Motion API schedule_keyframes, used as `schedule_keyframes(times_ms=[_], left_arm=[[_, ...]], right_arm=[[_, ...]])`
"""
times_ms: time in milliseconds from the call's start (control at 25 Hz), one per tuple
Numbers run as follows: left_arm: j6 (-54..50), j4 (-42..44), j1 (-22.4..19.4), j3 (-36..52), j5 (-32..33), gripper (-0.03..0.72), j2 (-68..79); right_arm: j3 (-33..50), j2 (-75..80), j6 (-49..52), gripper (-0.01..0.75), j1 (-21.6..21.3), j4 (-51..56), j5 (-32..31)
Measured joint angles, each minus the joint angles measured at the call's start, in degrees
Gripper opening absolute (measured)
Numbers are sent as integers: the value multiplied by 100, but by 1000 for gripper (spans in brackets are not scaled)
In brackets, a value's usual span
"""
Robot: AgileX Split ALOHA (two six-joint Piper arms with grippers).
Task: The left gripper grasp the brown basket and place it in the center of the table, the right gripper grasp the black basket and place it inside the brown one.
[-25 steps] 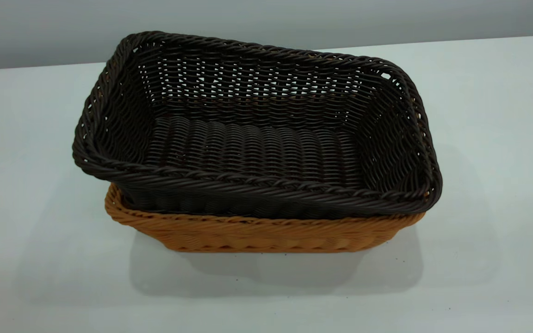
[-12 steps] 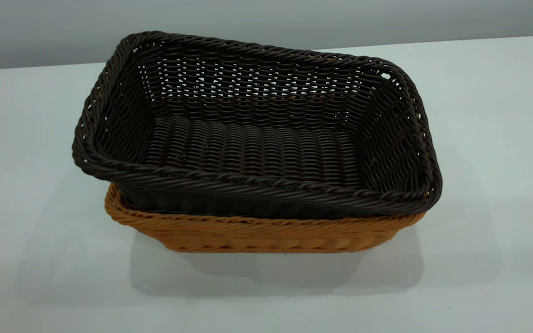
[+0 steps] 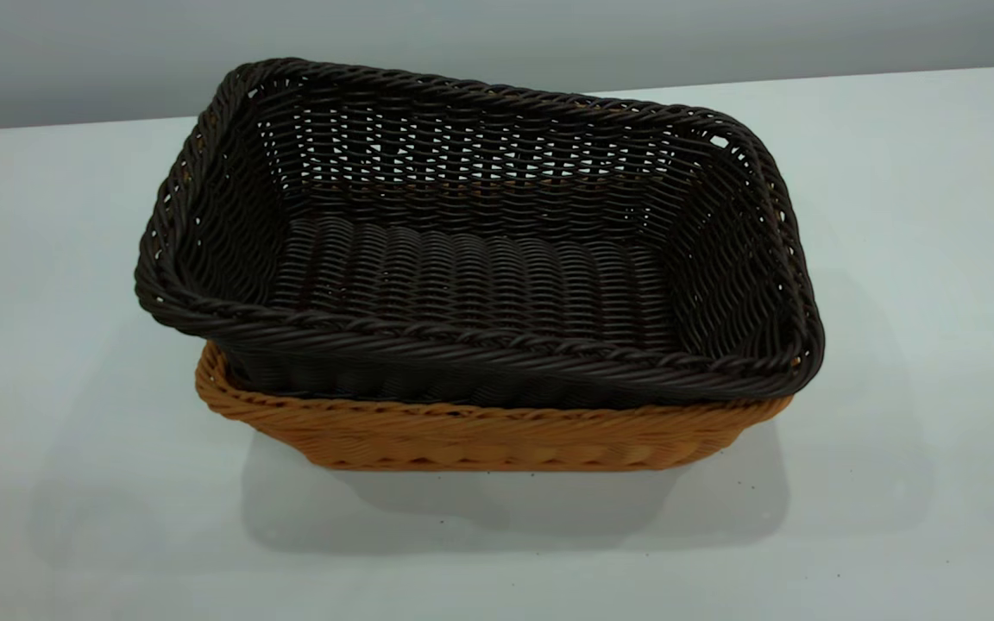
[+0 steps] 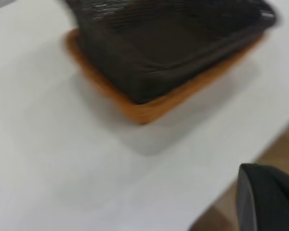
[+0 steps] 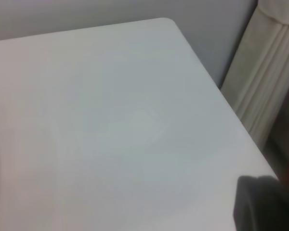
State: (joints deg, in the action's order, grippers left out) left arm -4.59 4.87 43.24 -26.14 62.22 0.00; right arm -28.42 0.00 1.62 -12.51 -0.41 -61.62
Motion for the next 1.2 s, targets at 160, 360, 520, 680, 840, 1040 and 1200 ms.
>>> schedule_keyframes(times_ms=[160, 360, 520, 680, 840, 1040, 1200], left_arm=[[0, -1, -1249, 0, 0, -1, 0], [5, 5, -2898, 0, 0, -1, 0], [0, 5, -3868, 0, 0, -1, 0], [4, 5, -4262, 0, 0, -1, 0], [-2, -1, -4253, 0, 6, -1, 0], [4, -1, -4253, 0, 6, -1, 0], [4, -1, -4253, 0, 6, -1, 0]], right_arm=[[0, 0, 0, 0, 0, -5, 0], [0, 0, 14, 0, 0, -6, 0], [0, 0, 8, 0, 0, -6, 0], [0, 0, -3, 0, 0, -6, 0], [0, 0, -3, 0, 0, -6, 0], [5, 0, 8, 0, 0, -6, 0], [5, 0, 9, 0, 0, -6, 0]])
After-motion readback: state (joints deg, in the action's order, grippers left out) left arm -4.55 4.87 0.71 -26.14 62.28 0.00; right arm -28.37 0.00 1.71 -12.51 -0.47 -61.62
